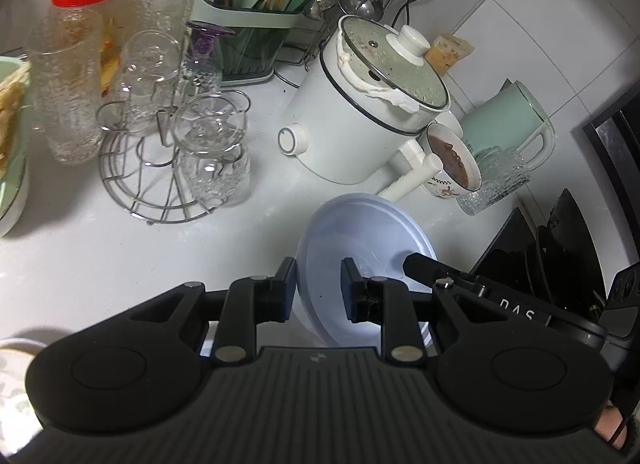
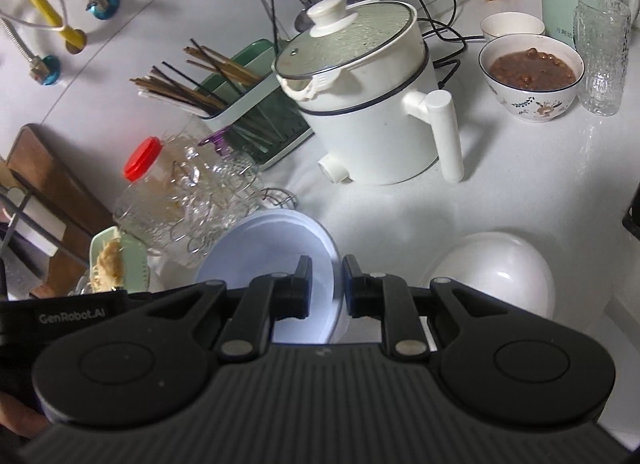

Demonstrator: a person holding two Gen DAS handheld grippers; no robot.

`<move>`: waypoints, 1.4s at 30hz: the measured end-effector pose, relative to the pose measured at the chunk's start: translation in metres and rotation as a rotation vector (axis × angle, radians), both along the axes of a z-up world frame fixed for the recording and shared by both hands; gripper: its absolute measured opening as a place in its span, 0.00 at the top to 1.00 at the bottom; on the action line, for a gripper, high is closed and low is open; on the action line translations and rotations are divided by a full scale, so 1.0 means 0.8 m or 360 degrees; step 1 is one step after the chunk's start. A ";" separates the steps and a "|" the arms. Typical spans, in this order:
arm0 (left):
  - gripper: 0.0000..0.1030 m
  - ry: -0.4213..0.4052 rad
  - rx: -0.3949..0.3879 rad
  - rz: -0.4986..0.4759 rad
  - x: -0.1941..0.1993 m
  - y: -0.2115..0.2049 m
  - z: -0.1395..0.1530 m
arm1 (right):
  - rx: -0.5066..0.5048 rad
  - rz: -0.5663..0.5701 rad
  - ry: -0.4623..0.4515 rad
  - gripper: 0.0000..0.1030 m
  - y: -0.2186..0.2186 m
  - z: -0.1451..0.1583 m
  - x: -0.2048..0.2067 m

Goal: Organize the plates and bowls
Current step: 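Lift the second light-blue bowl and carry it over the first one, then lower it into the first light-blue bowl and open both grippers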

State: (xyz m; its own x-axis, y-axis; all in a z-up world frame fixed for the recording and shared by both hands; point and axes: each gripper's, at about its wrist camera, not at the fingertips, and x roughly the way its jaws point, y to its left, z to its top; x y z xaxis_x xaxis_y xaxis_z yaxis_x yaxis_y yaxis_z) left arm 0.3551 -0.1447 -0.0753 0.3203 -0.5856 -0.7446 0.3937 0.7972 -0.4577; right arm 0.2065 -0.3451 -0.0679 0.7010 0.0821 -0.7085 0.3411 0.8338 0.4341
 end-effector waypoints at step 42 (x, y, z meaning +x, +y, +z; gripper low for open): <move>0.72 0.0176 0.0226 0.0371 -0.081 0.104 -0.060 | 0.0100 0.0466 0.0310 0.80 0.094 -0.062 -0.012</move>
